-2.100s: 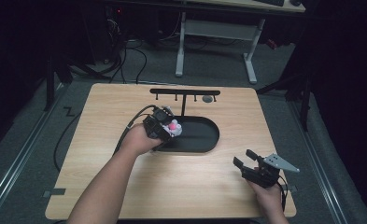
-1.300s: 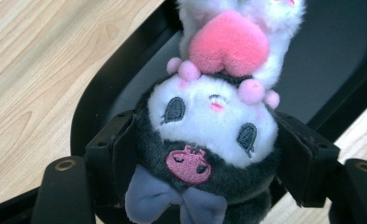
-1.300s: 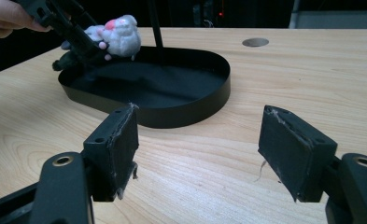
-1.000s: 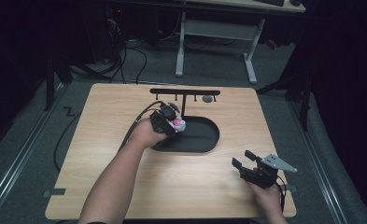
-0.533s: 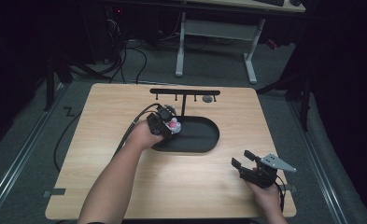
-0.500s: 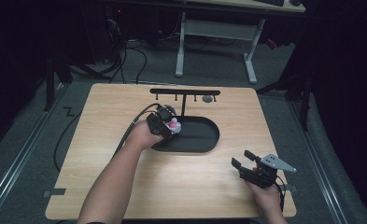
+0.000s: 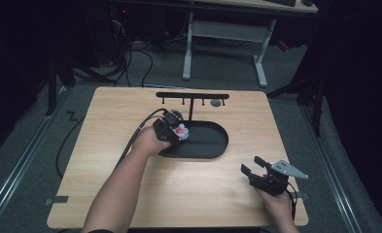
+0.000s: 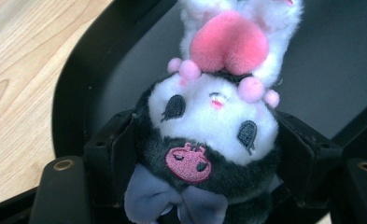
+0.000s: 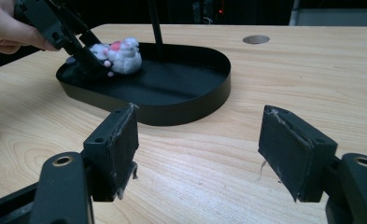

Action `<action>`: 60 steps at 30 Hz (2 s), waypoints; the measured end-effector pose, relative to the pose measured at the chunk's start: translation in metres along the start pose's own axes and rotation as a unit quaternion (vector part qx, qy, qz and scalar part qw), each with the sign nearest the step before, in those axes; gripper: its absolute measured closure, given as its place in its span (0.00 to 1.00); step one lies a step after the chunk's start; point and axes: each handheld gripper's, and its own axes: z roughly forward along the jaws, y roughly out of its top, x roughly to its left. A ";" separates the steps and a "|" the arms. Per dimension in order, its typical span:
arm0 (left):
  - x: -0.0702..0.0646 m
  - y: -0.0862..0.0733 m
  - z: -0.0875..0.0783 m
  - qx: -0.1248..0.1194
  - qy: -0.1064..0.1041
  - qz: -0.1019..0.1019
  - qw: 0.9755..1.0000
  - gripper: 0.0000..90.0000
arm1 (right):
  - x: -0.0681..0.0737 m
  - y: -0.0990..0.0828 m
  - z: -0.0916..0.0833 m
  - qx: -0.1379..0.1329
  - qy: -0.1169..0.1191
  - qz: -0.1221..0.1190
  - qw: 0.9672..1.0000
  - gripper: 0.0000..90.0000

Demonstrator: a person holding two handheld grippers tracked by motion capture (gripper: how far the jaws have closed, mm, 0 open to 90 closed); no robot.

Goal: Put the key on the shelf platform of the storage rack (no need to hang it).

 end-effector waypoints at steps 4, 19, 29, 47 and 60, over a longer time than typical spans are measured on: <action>0.001 0.000 0.000 0.000 -0.003 -0.003 1.000 0.31 | -0.001 -0.001 0.001 0.002 0.002 0.002 1.000 0.32; -0.003 0.000 -0.004 0.006 0.005 0.002 1.000 0.23 | -0.010 0.002 0.000 -0.013 -0.001 0.017 1.000 0.32; -0.001 -0.004 -0.019 -0.012 -0.002 -0.009 1.000 0.18 | -0.008 -0.001 -0.004 -0.006 -0.002 0.015 1.000 0.31; -0.004 -0.035 -0.048 -0.057 -0.011 -0.027 0.998 0.18 | -0.007 -0.001 0.006 -0.006 0.009 0.018 1.000 0.31; -0.022 -0.072 -0.052 -0.082 -0.003 -0.010 0.997 0.19 | 0.009 0.005 0.005 -0.004 0.013 -0.020 1.000 0.31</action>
